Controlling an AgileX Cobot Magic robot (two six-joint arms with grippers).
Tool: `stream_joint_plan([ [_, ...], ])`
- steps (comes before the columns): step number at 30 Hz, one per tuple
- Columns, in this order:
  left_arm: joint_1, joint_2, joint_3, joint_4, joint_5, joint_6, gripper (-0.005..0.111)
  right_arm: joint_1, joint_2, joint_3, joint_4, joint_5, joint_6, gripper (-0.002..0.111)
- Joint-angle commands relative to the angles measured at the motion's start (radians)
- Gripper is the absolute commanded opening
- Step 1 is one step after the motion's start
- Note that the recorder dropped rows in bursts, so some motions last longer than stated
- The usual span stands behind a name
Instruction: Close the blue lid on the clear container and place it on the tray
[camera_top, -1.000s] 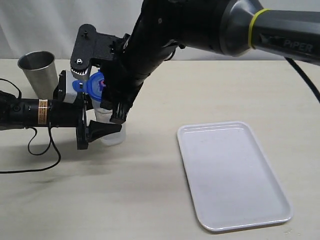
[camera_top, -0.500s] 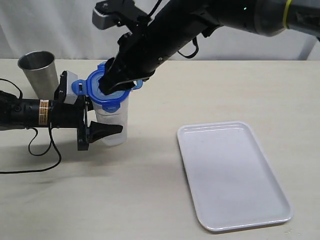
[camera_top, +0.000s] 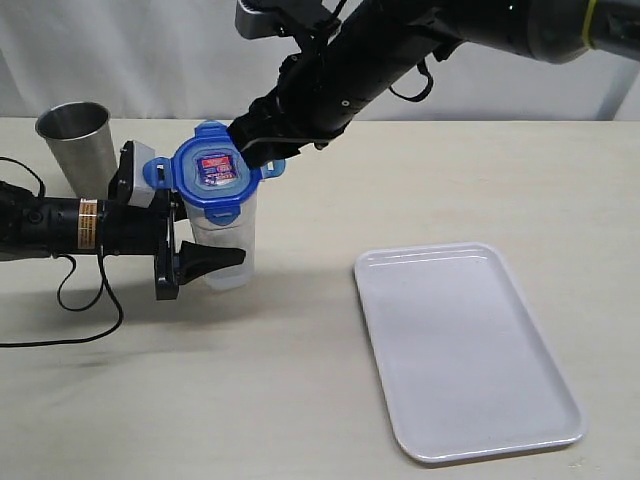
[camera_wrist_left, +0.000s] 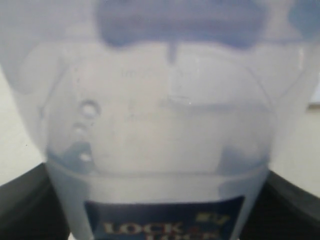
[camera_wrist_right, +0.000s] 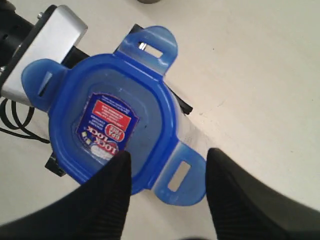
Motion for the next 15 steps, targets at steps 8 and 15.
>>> stream_joint_plan([
  [8,-0.007,-0.002,0.003,-0.008,-0.005,-0.006,0.000,0.000,0.073,-0.004,0.005,-0.026,0.007,0.045],
  [15,-0.009,-0.002,0.003,-0.008,-0.008,-0.008,0.000,0.000,0.112,-0.004,0.106,-0.007,-0.039,0.043],
])
